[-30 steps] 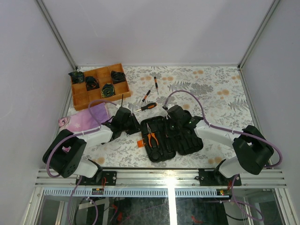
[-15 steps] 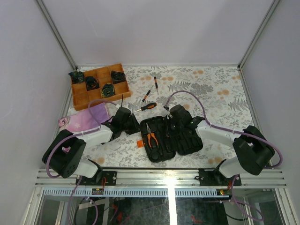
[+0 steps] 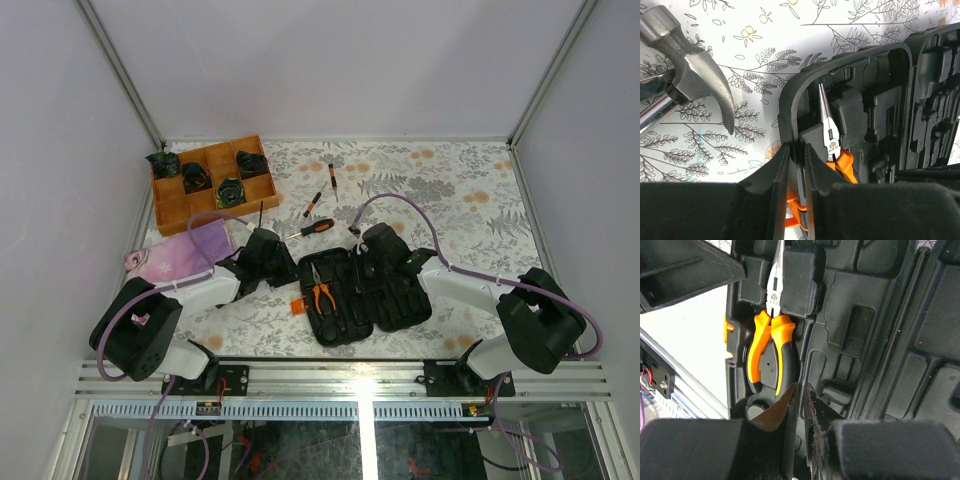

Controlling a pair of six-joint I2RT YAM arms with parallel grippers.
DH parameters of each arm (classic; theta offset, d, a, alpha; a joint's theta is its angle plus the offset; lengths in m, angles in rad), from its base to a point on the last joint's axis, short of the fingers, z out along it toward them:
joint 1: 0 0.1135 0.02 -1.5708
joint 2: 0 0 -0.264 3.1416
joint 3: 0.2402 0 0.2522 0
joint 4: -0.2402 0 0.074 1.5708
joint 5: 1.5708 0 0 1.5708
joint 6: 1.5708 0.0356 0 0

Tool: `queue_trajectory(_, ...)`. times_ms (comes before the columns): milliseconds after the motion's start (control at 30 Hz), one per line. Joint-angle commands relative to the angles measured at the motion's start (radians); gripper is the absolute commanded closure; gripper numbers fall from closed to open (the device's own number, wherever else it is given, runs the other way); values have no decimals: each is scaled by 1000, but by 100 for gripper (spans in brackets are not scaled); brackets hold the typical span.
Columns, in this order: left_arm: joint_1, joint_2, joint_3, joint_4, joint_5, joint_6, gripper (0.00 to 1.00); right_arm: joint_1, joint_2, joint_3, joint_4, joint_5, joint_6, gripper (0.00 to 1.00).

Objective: Sort the tools into containers
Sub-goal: Adjust the pliers in the storage box.

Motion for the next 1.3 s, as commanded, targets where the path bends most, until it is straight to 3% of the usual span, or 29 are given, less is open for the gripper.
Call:
queue_trajectory(0, -4, -28, 20, -22, -32, 22, 97, -7, -31, 13, -5, -31, -44, 84)
queue_trajectory(200, -2, -29, 24, -21, -33, 12, 97, -7, 7, 32, -21, -78, -83, 82)
queue_trajectory(533, -4, -24, 21, -17, -32, 4, 97, -4, 59, 22, 107, -209, -33, 73)
queue_trajectory(1000, -5, -22, 21, -10, -27, -1, 98, 29, 125, 64, 56, -153, -44, 72)
queue_trajectory(1267, -8, -18, 22, -3, -23, -7, 99, 65, 171, 93, 41, -119, -46, 77)
